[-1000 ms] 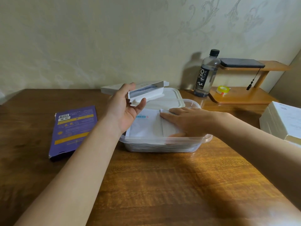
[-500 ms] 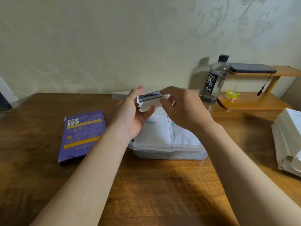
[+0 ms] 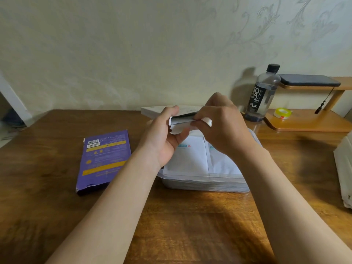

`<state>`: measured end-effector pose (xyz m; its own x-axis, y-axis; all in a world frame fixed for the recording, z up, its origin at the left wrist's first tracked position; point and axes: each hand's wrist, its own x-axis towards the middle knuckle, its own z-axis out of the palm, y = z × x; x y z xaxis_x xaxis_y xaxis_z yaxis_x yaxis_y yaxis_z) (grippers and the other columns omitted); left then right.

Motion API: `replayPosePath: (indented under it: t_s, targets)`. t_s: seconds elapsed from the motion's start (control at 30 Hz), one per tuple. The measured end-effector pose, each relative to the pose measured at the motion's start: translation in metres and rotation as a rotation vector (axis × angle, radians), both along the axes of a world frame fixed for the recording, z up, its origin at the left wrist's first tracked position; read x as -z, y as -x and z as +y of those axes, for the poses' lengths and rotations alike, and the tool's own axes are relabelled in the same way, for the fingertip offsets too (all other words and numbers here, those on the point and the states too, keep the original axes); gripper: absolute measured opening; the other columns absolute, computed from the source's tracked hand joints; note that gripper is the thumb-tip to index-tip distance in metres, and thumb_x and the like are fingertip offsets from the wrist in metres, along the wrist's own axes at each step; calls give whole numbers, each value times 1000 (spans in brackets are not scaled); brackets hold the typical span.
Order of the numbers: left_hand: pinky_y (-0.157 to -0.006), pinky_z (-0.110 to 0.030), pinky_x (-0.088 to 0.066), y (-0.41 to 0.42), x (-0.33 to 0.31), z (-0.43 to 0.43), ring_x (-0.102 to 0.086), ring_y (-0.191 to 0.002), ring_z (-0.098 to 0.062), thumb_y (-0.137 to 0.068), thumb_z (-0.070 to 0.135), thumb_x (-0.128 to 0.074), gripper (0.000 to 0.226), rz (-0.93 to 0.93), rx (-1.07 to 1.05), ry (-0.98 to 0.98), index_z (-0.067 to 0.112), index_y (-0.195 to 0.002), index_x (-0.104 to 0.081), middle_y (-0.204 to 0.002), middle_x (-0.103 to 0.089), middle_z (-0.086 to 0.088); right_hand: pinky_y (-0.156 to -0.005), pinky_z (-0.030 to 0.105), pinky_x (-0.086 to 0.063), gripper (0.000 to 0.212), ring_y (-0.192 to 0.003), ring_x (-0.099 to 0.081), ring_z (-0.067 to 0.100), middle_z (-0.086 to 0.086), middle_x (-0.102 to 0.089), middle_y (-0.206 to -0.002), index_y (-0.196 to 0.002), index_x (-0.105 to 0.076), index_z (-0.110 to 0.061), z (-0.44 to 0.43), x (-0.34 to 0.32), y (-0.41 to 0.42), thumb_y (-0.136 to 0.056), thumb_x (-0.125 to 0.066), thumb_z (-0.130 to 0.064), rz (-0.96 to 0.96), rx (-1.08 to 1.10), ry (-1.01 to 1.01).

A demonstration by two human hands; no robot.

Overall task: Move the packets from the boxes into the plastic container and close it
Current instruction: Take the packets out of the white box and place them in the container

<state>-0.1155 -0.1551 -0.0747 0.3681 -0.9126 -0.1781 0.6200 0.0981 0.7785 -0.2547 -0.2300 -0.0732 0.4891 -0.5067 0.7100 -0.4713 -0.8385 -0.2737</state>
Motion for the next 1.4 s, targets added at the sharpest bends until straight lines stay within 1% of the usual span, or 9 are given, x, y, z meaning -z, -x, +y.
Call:
replayPosePath:
  t_s: [0.2,0.27,0.4,0.53,0.73,0.9,1.03,1.23,1.4]
  targets:
    - [-46,-23,-53,0,-1,-1,-71,-73,-25,-93,16,-68,14,59,-41,-9,7,-104,-68,-100,-69,-14,-88,17,-43,4,-102,-57,10,0,-60,-108,-87,-75,-18,-6,-16,18,-85,-78,-21,-220,-108,-120]
    - [-46,-23,-53,-1,-1,-2,-70,-69,-23,-93,15,-67,16,77,-51,-6,9,-107,-67,-102,-65,-12,-96,24,-48,5,-107,-62,10,3,-64,-112,-91,-70,-22,-7,-21,22,-89,-74,-22,-366,-184,-202]
    - [-46,-23,-53,0,-1,-2,-69,-61,-18,-93,13,-65,8,76,-54,-12,9,-100,-67,-94,-64,-9,-70,27,-48,14,-71,-58,4,-17,-65,-78,-87,-62,-30,-8,-27,24,-90,-72,-21,-715,-233,-313]
    - [-47,-24,-54,1,-2,-1,-69,-64,-20,-95,11,-64,7,76,-56,-9,6,-98,-68,-96,-67,-12,-68,51,-50,9,-78,-59,21,-2,-63,-81,-84,-67,-32,-14,-28,29,-88,-73,-28,-932,-189,-420]
    - [-49,-24,-55,-2,-5,0,-65,-57,-19,-92,8,-67,5,121,-94,6,7,-88,-65,-89,-64,-11,-74,39,-48,11,-80,-56,23,9,-63,-85,-87,-61,-15,-19,-30,32,-90,-70,-21,-1144,-252,-613]
    - [-55,-27,-57,-11,-2,-6,-63,-90,-28,-88,10,-73,17,143,-220,53,4,-102,-66,-108,-61,-16,-66,34,-50,17,-67,-56,18,4,-63,-76,-79,-62,-15,-24,-28,33,-94,-67,-11,-995,-143,-830]
    - [-56,-28,-57,-14,-3,-7,-65,-79,-26,-89,8,-72,17,132,-367,96,5,-102,-63,-91,-61,-12,-63,35,-57,22,-56,-61,19,7,-62,-69,-73,-61,-13,-23,-19,26,-92,-69,-6,-743,-113,-1020]
    - [-59,-30,-57,-10,5,-9,-65,-81,-29,-87,7,-74,12,89,-364,78,4,-91,-63,-96,-59,-15,-63,39,-52,15,-61,-63,24,10,-69,-74,-73,-67,-17,-15,6,2,-84,-77,-20,-367,16,-1034]
    - [-60,-30,-58,-12,4,-9,-65,-85,-29,-87,6,-73,12,117,-399,85,4,-93,-63,-96,-60,-15,-74,37,-59,15,-85,-70,24,4,-72,-95,-100,-70,-22,-11,3,2,-88,-72,-31,-37,96,-955]
